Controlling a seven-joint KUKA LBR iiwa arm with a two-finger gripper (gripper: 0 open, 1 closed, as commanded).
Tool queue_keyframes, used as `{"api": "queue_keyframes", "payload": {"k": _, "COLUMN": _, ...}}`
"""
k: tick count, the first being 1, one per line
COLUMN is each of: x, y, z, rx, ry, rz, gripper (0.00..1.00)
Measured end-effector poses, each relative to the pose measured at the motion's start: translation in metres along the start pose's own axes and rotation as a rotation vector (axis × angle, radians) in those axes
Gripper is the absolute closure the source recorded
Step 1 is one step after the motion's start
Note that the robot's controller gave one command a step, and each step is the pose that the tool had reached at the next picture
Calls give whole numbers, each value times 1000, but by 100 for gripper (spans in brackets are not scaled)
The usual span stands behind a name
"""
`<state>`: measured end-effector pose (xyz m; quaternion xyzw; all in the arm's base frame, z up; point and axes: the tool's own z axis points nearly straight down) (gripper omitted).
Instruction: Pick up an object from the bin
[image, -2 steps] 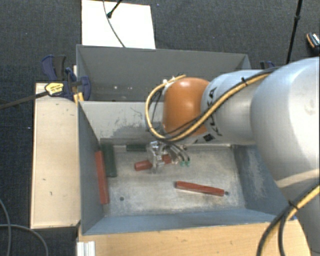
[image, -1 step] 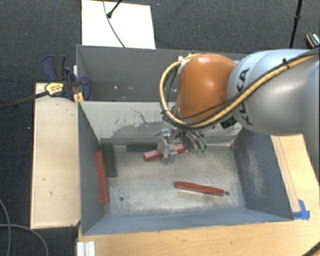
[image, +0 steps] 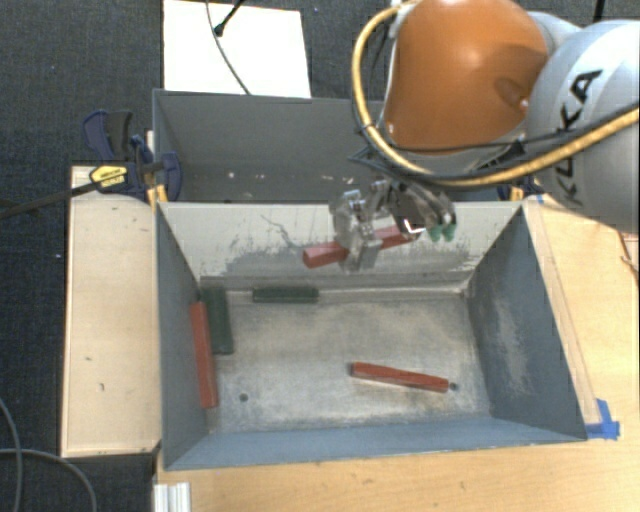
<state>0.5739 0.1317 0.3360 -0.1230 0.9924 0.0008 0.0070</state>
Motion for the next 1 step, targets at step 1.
{"api": "queue_keyframes", "payload": {"k": 1, "x": -2, "y": -15, "z": 16, "rx": -2, "ry": 13, "rz": -256, "gripper": 100}}
